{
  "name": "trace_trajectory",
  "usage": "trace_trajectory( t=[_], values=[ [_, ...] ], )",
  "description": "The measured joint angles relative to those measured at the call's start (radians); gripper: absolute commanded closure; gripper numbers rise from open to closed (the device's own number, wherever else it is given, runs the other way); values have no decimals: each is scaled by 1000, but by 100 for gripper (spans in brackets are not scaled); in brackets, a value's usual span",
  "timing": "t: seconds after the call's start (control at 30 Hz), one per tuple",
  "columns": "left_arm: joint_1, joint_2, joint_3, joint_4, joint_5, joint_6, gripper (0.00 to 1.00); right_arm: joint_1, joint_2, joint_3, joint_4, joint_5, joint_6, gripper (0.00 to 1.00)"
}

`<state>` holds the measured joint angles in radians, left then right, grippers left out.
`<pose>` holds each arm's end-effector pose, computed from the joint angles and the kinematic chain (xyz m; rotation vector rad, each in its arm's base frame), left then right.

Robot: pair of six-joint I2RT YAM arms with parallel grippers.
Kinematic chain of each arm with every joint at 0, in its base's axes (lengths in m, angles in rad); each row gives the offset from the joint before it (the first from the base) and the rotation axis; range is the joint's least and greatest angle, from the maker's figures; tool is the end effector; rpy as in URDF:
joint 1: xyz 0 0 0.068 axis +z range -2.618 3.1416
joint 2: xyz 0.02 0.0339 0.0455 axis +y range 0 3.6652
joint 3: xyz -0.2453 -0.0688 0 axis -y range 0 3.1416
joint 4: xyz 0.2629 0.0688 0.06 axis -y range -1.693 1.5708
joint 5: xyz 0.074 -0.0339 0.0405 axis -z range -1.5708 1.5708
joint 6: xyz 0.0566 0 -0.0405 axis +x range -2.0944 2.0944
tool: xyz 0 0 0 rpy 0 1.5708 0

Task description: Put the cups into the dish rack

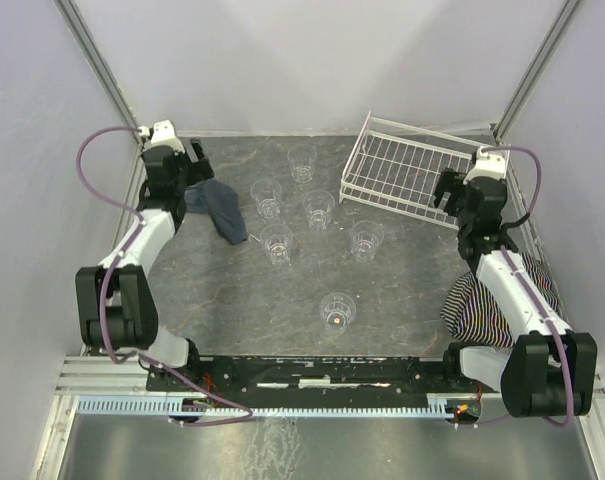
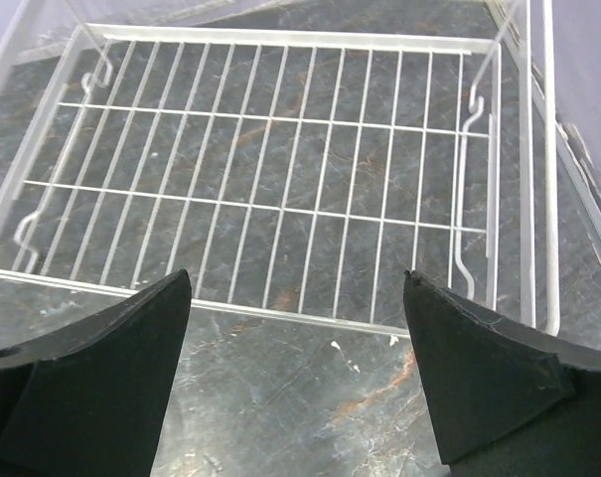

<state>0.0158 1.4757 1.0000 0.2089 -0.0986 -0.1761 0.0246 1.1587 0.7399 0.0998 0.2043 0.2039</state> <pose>0.3835 0.0116 0.2563 -0.2446 1.8200 -0.0219 0.3094 -0.0039 0.2456 0.3067 1.8580 -0.0365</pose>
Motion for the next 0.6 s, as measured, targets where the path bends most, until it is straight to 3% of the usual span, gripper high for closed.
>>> trace_trajectory(
  t=[0.2, 0.23, 0.33, 0.6],
  values=[
    [-16, 227, 311, -219, 72, -21, 2, 1, 3, 126, -145, -51, 5, 4],
    [-27, 266, 361, -263, 77, -21, 7, 1, 3, 132, -158, -54, 4, 4],
    [-75, 348, 468, -377, 80, -18, 35, 1, 9, 144, -193, -56, 2, 4],
    [-199, 439, 599, -585, 80, -13, 31, 1, 37, 167, -245, -61, -12, 3]
  ],
)
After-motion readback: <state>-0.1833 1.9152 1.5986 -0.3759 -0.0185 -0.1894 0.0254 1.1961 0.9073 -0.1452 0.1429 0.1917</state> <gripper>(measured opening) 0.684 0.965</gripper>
